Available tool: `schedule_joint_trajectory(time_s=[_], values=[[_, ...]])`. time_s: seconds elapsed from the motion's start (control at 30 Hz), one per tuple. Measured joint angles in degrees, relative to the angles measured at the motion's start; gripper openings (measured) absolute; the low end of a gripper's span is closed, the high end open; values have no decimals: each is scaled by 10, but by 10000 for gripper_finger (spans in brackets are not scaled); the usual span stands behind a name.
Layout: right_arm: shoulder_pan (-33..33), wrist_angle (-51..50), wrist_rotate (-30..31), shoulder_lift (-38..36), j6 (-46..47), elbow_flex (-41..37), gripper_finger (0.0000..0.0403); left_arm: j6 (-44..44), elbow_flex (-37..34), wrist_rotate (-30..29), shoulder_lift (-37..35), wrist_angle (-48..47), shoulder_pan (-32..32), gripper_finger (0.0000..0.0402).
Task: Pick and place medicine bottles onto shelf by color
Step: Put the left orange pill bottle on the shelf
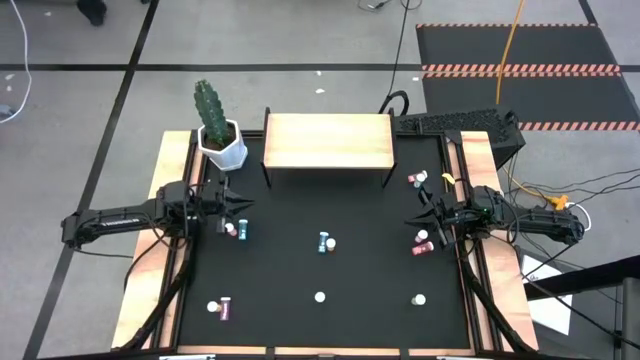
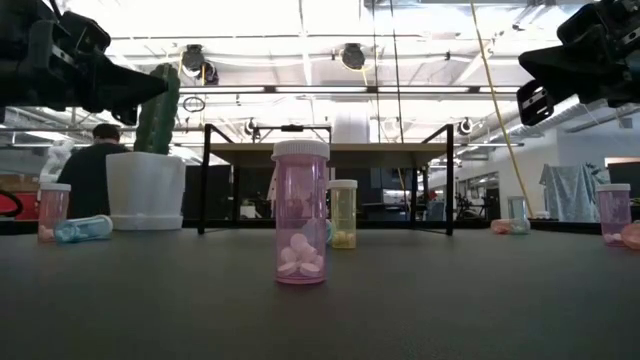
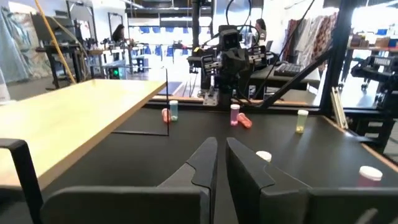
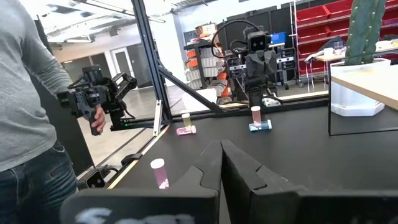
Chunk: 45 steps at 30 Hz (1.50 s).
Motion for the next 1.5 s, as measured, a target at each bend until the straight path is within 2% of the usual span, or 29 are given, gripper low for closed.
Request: schedule_joint_trajectory(time_s=[0.13, 0.27, 0.33, 0.53, 0.7, 0.9, 1.13, 1.27, 1.4, 1.5], values=[[0, 0, 0, 0, 0, 0, 0, -40, 0, 0, 0, 2, 0, 37], [0, 0, 0, 0, 0, 0, 0, -143, 0, 0, 0, 24, 0, 37], [0, 0, 0, 0, 0, 0, 0, -163, 0, -5, 0, 35, 0, 37], [0, 0, 0, 0, 0, 0, 0, -172, 0, -136, 0, 43, 0, 37], [0, 1, 1, 0, -17, 0, 0, -203, 0, -204, 0, 30, 0, 37], [0, 54, 32, 0, -95, 0, 0, -262, 0, -213, 0, 6, 0, 37], [0, 156, 31, 0, -65, 0, 0, -404, 0, -195, 0, 8, -1, 37], [0, 198, 33, 0, -46, 0, 0, -445, 0, -195, 0, 8, -1, 37], [0, 269, 114, 0, -34, 0, 0, -483, 0, -189, 0, 18, -1, 37], [0, 303, 207, 3, 46, 0, 0, -503, 9, -176, 0, 17, -3, 37]])
